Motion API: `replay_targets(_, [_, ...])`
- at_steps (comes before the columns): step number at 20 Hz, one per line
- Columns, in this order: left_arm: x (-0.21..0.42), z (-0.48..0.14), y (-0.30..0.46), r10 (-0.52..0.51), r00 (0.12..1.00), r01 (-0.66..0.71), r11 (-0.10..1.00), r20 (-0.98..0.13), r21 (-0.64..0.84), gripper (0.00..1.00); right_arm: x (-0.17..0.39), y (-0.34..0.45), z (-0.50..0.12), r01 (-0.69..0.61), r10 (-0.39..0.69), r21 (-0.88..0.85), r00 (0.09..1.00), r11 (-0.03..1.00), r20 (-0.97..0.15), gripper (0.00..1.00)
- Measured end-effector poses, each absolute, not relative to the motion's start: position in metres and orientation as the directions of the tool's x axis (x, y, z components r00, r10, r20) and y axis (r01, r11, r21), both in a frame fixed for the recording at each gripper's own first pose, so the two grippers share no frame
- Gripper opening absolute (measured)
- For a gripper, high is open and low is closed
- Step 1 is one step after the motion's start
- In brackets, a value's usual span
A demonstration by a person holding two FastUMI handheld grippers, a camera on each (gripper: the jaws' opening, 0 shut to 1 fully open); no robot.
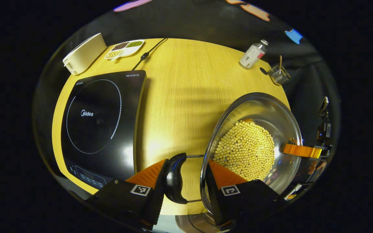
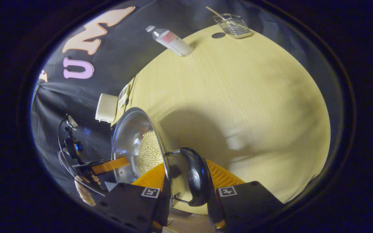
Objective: First push the handle of the pot to place it horizontally, then grasp the pot with both hands and set it on the induction cooktop.
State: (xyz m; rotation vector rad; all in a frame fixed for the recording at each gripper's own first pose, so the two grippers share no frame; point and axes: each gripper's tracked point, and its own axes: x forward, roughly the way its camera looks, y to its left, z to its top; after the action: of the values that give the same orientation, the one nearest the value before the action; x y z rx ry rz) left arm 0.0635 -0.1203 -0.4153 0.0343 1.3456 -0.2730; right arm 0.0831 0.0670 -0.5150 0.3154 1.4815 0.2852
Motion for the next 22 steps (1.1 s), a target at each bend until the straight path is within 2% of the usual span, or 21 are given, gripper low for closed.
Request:
replay_targets(1, [0.058, -0.412, -0.119, -0.174, 0.196, 0.217, 0.968, -0.965, -0.130, 0.64, 0.076, 0.065, -0.512, 0.011, 0.376, 0.378, 0.072, 0.926, -0.924, 0.45])
replay_targets(2, [0.052, -0.409, -0.119, -0.172, 0.195, 0.221, 0.967, -0.966, -0.128, 0.64, 0.070, 0.062, -0.509, 0.014, 0.376, 0.379, 0.075, 0.925, -0.923, 0.45])
replay_targets(3, [0.047, -0.405, -0.118, -0.173, 0.197, 0.227, 0.966, -0.965, -0.126, 0.64, 0.064, 0.060, -0.504, 0.018, 0.377, 0.380, 0.081, 0.925, -0.923, 0.51])
replay_targets(14, [0.022, -0.383, -0.124, -0.214, 0.179, 0.399, 0.908, -0.960, -0.128, 0.64, 0.006, 0.036, -0.473, 0.144, 0.338, 0.369, 0.204, 0.918, -0.919, 0.51])
replay_targets(19, [0.032, -0.382, -0.117, -0.263, 0.169, 0.468, 0.870, -0.950, -0.158, 0.64, -0.012, 0.047, -0.460, 0.195, 0.286, 0.346, 0.279, 0.918, -0.917, 0.50])
replay_targets(20, [0.036, -0.382, -0.112, -0.275, 0.166, 0.482, 0.860, -0.947, -0.166, 0.67, -0.015, 0.053, -0.457, 0.203, 0.273, 0.339, 0.294, 0.919, -0.916, 0.50])
replay_targets(22, [0.041, -0.380, -0.099, -0.296, 0.153, 0.510, 0.841, -0.943, -0.181, 0.64, -0.020, 0.072, -0.456, 0.225, 0.245, 0.325, 0.320, 0.918, -0.915, 0.50])
